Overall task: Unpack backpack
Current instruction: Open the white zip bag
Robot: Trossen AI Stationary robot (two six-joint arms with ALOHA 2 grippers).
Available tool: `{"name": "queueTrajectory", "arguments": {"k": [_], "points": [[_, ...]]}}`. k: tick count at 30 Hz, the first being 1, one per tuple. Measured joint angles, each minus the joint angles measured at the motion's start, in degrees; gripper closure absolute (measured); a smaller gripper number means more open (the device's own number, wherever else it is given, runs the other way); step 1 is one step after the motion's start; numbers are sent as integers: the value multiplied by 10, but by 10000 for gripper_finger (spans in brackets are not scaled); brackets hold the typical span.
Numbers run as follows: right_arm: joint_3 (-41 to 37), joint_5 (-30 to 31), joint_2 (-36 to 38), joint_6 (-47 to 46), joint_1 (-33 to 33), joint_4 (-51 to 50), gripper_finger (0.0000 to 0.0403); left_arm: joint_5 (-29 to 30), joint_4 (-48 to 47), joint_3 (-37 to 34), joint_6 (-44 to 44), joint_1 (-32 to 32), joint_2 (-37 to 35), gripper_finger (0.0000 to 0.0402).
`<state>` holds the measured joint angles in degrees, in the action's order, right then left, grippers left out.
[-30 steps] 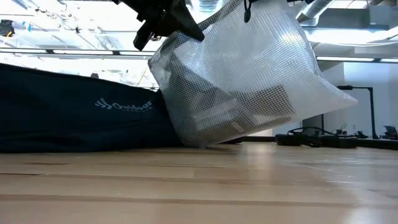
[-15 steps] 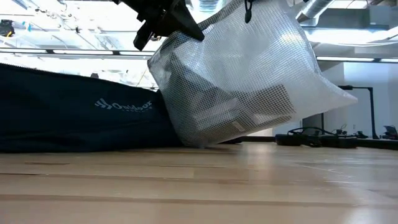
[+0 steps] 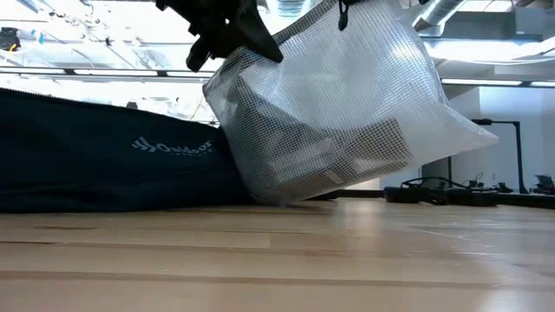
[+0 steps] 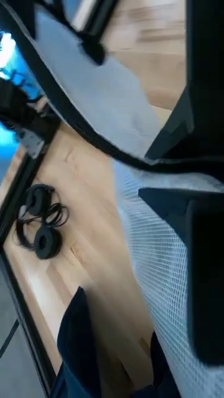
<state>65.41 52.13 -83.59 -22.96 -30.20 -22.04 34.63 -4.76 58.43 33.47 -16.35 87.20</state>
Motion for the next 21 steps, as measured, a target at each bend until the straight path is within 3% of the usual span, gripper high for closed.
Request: {"name": "queueTrajectory", "arguments": {"k": [5,10,16,19,21], "points": [[0,-13,0,-5,6,14,403,-31,-6,0,-74,10,-12,274],[1,-20,0,-6,13,14,403,-39,-2,0,-177,5,-78,216],[1,-28,0,12,20,16,403,-75,111,1,-219,-21,-112,205],[1,-29,0,23,30,16,403,-77,161,0,-233,-40,-78,207],[1,-30,0,23,39,16,403,-108,185,-1,-242,-51,-52,207]]}}
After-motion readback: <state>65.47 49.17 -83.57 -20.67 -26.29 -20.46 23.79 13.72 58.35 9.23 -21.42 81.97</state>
